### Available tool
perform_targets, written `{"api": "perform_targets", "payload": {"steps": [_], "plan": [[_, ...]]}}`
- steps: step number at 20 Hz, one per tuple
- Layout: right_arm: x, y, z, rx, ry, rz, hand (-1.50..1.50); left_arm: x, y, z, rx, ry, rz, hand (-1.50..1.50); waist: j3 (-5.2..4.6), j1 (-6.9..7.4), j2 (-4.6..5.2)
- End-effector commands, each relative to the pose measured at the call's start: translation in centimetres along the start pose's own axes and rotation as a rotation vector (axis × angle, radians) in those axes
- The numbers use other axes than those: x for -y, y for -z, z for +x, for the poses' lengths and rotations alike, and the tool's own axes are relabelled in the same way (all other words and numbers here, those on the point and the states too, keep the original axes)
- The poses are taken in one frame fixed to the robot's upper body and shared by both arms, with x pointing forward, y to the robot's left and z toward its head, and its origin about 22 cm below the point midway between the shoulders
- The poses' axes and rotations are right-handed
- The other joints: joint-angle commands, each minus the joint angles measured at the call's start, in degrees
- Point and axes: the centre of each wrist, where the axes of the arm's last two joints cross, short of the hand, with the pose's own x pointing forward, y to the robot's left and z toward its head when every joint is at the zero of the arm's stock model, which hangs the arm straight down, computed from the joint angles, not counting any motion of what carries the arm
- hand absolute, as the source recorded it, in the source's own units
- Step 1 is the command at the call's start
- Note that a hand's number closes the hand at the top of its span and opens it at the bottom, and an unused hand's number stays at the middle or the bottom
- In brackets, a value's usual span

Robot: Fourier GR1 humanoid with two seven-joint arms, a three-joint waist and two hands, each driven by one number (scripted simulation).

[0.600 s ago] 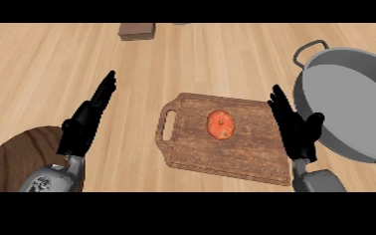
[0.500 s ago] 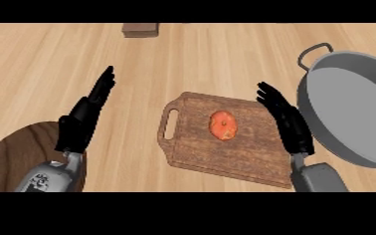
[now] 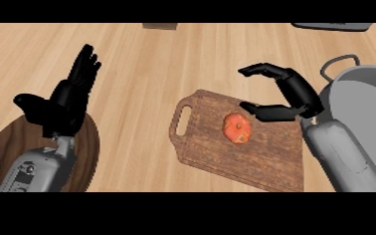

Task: Pick the squash from the cutting board and place it in the pot

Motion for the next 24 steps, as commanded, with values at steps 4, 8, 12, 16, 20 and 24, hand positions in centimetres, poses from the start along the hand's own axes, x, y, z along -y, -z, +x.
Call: {"api": "perform_targets", "payload": {"steps": [4,8,12,16,20,24], "plan": [[3.9,1.3,-1.8,0.296,0.036,0.186,-1.50,-1.6,0.6,0.7,-0.032,-0.037,0.059,0.00,-0.03,-0.90,0.06],[6.9,3.2,-1.2,0.265,-0.032,0.328,-1.50,-3.3,0.3,0.8,-0.024,-0.040,0.090,0.00,-0.21,-2.26,-0.60],[6.3,6.0,1.7,0.167,-0.190,0.571,-1.50,-2.9,0.7,1.3,-0.040,-0.046,0.067,0.00,-0.30,-2.95,-0.99],[6.7,6.6,2.4,0.060,-0.387,0.747,-1.50,-3.1,0.5,1.3,-0.031,-0.039,0.086,0.00,-0.29,-2.82,-0.84],[1.3,8.3,3.4,0.043,-0.512,0.912,-1.50,-4.5,-0.1,-0.5,-0.052,-0.037,0.111,0.00,-0.37,-4.11,-1.25],[-1.5,8.3,2.7,0.008,-0.578,0.973,-1.50,-3.4,0.2,0.4,-0.045,-0.033,0.122,0.00,-0.30,-4.62,-1.26]]}}
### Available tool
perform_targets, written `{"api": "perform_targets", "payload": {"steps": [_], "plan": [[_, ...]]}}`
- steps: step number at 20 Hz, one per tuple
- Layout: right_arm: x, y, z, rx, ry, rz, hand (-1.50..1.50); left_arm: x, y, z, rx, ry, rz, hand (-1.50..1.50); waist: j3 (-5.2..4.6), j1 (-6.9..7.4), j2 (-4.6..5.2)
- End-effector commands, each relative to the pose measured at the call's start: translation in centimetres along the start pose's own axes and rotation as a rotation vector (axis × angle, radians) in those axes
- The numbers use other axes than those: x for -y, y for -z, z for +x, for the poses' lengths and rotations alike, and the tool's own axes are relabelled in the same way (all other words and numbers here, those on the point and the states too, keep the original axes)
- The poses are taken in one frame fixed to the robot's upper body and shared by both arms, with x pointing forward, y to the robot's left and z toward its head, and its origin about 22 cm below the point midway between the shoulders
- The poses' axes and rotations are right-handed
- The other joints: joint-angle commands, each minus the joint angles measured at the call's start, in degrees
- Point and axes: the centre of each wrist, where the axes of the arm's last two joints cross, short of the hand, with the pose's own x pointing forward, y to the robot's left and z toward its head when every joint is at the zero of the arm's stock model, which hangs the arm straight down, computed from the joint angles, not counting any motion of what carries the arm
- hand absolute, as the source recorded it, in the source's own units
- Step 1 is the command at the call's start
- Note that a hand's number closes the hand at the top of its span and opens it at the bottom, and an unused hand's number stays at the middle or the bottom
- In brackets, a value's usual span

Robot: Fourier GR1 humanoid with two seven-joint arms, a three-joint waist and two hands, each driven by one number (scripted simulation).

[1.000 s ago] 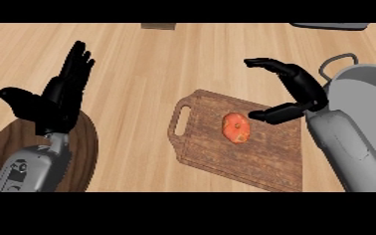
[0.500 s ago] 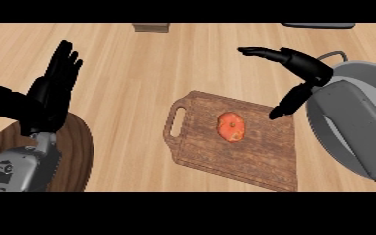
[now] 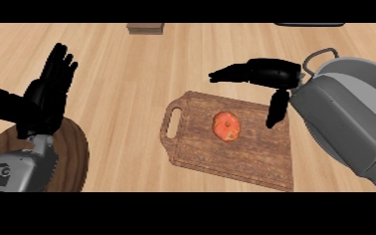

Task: Pick the squash from the cutting board and place it in the pot

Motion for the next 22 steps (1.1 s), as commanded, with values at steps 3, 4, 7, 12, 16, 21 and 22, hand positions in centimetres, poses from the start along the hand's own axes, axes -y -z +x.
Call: {"api": "perform_targets", "payload": {"steps": [3,4,7,12,16,21,22], "plan": [[-2.2,1.2,1.0,-0.035,-0.031,0.155,-1.50,-0.7,-1.0,-1.1,-0.004,0.006,0.015,0.00,0.02,-0.76,-0.12],[-3.4,2.3,2.3,-0.023,-0.020,0.161,-1.50,0.4,-1.6,-1.2,-0.009,-0.007,0.012,0.00,0.01,-0.99,-0.22],[-3.3,1.5,1.2,-0.018,-0.002,0.156,-1.50,-1.4,-0.6,0.0,-0.003,-0.004,0.014,0.00,0.02,-0.86,-0.08],[-5.5,4.1,1.9,-0.053,-0.018,0.154,-1.50,-1.2,-0.9,-0.6,0.005,-0.003,0.033,0.00,0.03,-0.68,-0.06],[-4.6,2.4,1.2,-0.143,-0.086,0.144,-1.50,-0.8,-1.6,0.2,-0.014,-0.002,0.018,0.00,0.03,-0.75,-0.11],[-7.5,4.9,0.9,-0.144,-0.077,0.156,-1.50,-1.4,-0.1,-1.2,0.017,0.017,0.028,0.00,0.02,-0.80,-0.02],[-7.3,4.5,1.4,-0.153,-0.080,0.165,-1.50,-2.1,-1.8,-0.3,-0.007,0.004,0.025,0.00,0.03,-0.68,-0.13]]}}
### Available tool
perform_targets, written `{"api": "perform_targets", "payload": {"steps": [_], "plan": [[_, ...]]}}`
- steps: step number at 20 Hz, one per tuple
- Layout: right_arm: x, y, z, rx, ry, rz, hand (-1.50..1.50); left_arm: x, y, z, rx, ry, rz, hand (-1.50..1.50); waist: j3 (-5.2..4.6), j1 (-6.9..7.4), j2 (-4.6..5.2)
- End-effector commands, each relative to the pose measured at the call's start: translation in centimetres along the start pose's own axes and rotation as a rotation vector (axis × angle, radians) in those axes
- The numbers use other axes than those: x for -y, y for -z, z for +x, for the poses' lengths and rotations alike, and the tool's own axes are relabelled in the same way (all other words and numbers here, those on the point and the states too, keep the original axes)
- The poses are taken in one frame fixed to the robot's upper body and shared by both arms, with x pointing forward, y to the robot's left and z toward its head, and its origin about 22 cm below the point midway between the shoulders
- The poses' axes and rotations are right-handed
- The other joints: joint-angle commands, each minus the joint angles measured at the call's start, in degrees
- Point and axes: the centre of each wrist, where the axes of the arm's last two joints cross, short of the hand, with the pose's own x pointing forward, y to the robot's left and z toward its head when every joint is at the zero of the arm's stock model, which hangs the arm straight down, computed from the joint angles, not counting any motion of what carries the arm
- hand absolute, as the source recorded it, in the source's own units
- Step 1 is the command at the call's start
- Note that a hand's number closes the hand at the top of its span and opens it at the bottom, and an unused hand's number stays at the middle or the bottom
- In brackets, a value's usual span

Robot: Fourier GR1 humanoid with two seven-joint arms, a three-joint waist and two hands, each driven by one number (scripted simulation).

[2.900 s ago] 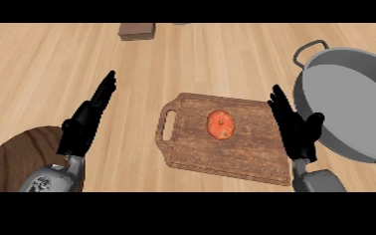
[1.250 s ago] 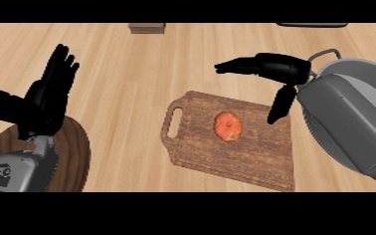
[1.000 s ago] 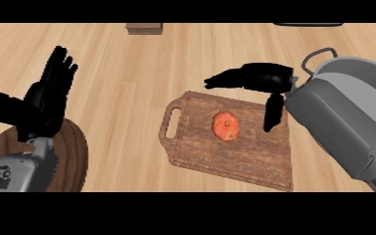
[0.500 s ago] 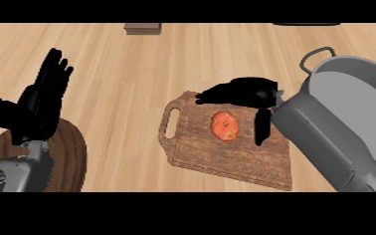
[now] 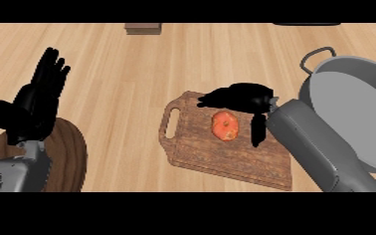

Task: Pick the squash from the cutting board and place it in the pot

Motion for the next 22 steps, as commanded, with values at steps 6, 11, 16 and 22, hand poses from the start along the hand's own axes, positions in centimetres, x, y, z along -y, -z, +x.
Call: {"api": "perform_targets", "payload": {"steps": [6,11,16,22], "plan": [[-3.9,0.2,-2.7,0.006,-0.029,0.009,-1.50,-0.1,-0.1,-0.7,-0.004,-0.007,-0.011,0.00,0.01,0.17,0.10],[-4.0,2.5,-3.0,-0.047,-0.018,-0.010,-1.50,-0.3,-0.1,-0.8,-0.008,0.003,0.001,0.00,0.01,0.35,0.15],[-4.0,3.4,-1.3,-0.018,-0.026,0.034,-1.50,1.7,0.1,0.8,0.001,-0.008,-0.005,0.00,0.01,-0.12,-0.01],[-5.3,3.6,-1.8,0.086,-0.136,0.032,1.50,0.9,0.2,1.5,0.000,-0.011,-0.018,0.00,0.01,-0.03,-0.01]]}}
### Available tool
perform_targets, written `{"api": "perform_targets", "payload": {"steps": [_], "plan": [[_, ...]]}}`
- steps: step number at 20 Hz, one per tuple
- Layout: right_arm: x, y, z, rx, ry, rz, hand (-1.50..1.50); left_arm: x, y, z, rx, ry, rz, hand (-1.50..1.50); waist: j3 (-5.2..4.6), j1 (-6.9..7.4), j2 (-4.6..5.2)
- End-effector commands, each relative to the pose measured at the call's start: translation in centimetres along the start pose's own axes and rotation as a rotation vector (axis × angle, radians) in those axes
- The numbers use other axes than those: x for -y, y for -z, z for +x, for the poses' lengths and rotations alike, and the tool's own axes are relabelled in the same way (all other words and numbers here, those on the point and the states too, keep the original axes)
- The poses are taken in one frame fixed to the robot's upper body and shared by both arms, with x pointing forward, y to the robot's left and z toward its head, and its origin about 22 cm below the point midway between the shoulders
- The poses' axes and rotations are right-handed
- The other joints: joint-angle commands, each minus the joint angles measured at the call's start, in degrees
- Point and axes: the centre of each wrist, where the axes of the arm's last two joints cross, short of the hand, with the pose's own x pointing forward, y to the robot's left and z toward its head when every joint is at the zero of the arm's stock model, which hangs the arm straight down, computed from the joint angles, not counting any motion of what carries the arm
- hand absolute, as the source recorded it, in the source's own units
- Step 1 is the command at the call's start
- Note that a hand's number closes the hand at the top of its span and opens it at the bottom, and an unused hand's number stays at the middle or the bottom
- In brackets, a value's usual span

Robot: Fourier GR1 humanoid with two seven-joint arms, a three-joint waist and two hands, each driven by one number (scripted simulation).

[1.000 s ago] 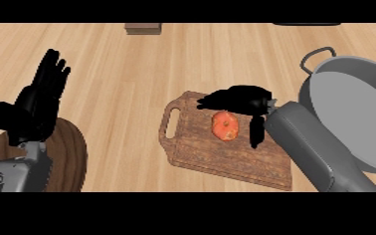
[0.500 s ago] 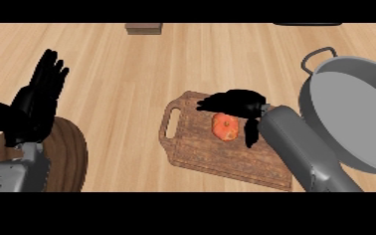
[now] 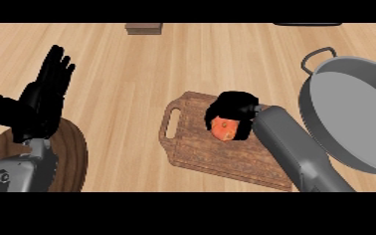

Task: Pick the squash from the cutting board and place it in the pot

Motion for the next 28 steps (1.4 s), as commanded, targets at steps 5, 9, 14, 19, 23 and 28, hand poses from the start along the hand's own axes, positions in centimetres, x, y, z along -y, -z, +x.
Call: {"api": "perform_targets", "payload": {"steps": [5,9,14,19,23,28], "plan": [[-1.0,1.7,1.0,0.061,-0.024,0.014,1.50,0.0,0.4,0.4,-0.001,-0.008,0.003,0.00,0.00,-0.27,0.04],[-8.8,-2.6,1.2,-0.138,0.094,-0.029,1.50,-2.6,-0.6,-0.7,-0.031,0.014,0.076,0.00,-0.10,-4.22,-1.20],[-13.2,-5.9,2.9,-0.316,0.198,-0.121,1.50,-4.3,-1.5,-1.3,-0.046,0.031,0.127,0.00,-0.31,-7.61,-2.38],[-14.4,-7.4,8.3,-0.338,0.200,-0.236,1.50,-4.6,-1.3,-1.1,-0.044,0.016,0.125,0.00,-0.33,-7.44,-1.93],[-12.4,-11.1,10.6,-0.384,0.265,-0.564,1.50,-4.4,-3.1,-2.1,-0.044,0.035,0.123,0.00,-0.25,-7.11,-2.10],[-8.7,-15.2,14.3,-0.432,0.250,-0.913,1.50,-4.5,-1.7,-0.7,-0.022,0.019,0.122,0.00,-0.20,-7.22,-1.45]]}}
